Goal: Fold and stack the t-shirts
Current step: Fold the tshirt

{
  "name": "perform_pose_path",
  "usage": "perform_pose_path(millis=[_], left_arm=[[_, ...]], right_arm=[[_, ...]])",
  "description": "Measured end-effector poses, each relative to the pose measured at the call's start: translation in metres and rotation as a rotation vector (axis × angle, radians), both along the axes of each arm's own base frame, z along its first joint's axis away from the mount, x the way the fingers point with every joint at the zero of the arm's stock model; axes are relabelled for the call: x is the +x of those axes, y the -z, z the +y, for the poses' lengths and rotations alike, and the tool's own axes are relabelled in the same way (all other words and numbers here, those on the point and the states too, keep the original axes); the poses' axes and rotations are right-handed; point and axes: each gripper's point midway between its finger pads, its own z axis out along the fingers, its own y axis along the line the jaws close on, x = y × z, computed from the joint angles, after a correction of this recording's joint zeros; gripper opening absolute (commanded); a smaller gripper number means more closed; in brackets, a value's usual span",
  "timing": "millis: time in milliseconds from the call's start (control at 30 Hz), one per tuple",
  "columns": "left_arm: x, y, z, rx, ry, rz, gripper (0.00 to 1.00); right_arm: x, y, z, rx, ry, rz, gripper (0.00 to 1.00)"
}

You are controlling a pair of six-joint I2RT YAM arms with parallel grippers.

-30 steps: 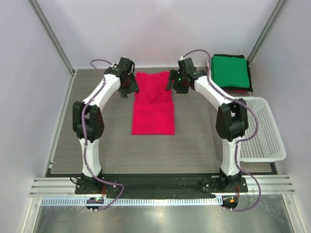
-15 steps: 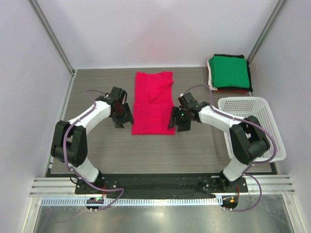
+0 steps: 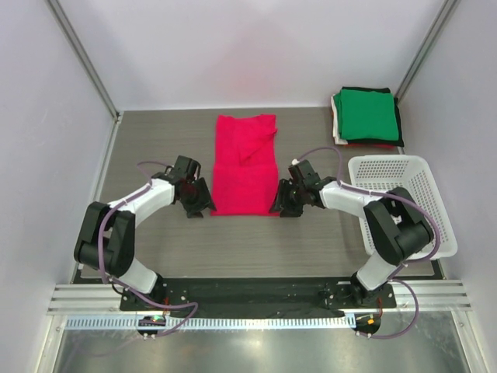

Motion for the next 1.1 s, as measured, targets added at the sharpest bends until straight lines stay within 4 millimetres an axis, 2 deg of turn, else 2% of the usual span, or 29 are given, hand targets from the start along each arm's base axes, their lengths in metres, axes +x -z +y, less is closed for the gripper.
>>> perform_pose_path(millis=[167,433,667,800,1033,1100], left_arm=[[0.005,0.002,-0.002,-0.011,-0.004,-0.023,0.50],[-0.001,0.018,0.000,-0.007,-0.010,-0.006,0.45],[0.002,0.020,-0.002,-0.020,-0.024,-0.018,0.43],[0.005,0.020,-0.003,-0.026,-0.028,-0.031,0.36],[0.008,0.023,-0.005,-0.041,-0.045,-0.045,0.15],[0.008,0.024,-0.005,-0.042,-0.050,-0.046,0.06]], right_arm=[[0.003,0.008,0.000,-0.003,0.002,0.004,0.39],[0.004,0.011,0.000,0.007,0.003,-0.004,0.32],[0.004,0.012,0.000,0.012,0.004,-0.003,0.30],[0.004,0.012,0.000,0.018,0.002,-0.001,0.27],[0.005,0.014,0.000,0.025,0.000,0.002,0.18],[0.005,0.015,0.000,0.026,-0.001,0.002,0.16]])
